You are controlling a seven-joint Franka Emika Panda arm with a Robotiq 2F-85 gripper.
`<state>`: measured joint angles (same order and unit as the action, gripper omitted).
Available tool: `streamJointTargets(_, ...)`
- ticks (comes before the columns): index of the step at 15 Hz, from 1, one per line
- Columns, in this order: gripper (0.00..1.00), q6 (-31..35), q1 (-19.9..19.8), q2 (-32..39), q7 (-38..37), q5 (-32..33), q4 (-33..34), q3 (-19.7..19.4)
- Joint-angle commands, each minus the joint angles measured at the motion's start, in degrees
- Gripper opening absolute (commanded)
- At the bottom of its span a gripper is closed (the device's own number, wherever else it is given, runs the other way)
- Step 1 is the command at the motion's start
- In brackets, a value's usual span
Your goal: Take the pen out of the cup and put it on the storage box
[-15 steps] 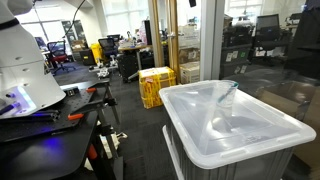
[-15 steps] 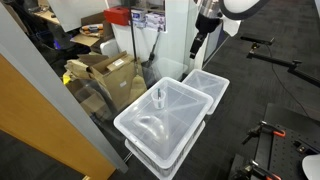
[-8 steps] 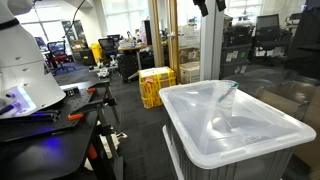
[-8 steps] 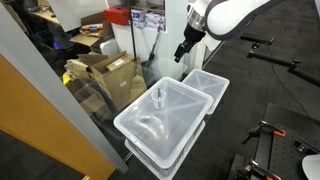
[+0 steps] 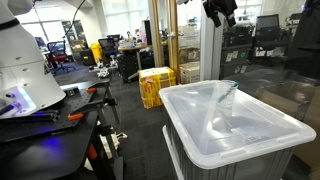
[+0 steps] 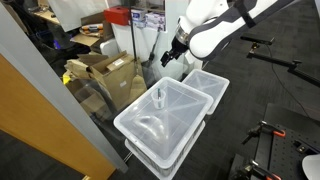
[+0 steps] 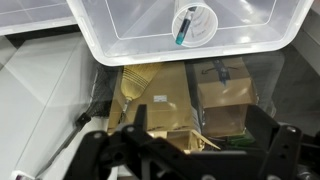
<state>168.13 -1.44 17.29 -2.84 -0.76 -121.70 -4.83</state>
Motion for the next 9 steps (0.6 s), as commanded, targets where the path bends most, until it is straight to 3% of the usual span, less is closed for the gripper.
streamJointTargets(1, 1.00, 3.73, 1.82, 5.98, -4.90, 0.23, 4.79, -1.13)
streamJointTargets(3, 1.00, 4.55, 2.76, 8.46, -6.34, 0.04, 6.45, -1.66)
streamJointTargets(4, 1.00, 4.14, 1.29, 8.99, -4.92, -1.45, 6.92, 0.45)
streamJointTargets(9, 1.00, 3.01, 1.23, 7.84, -3.92, -0.50, 5.11, -0.16)
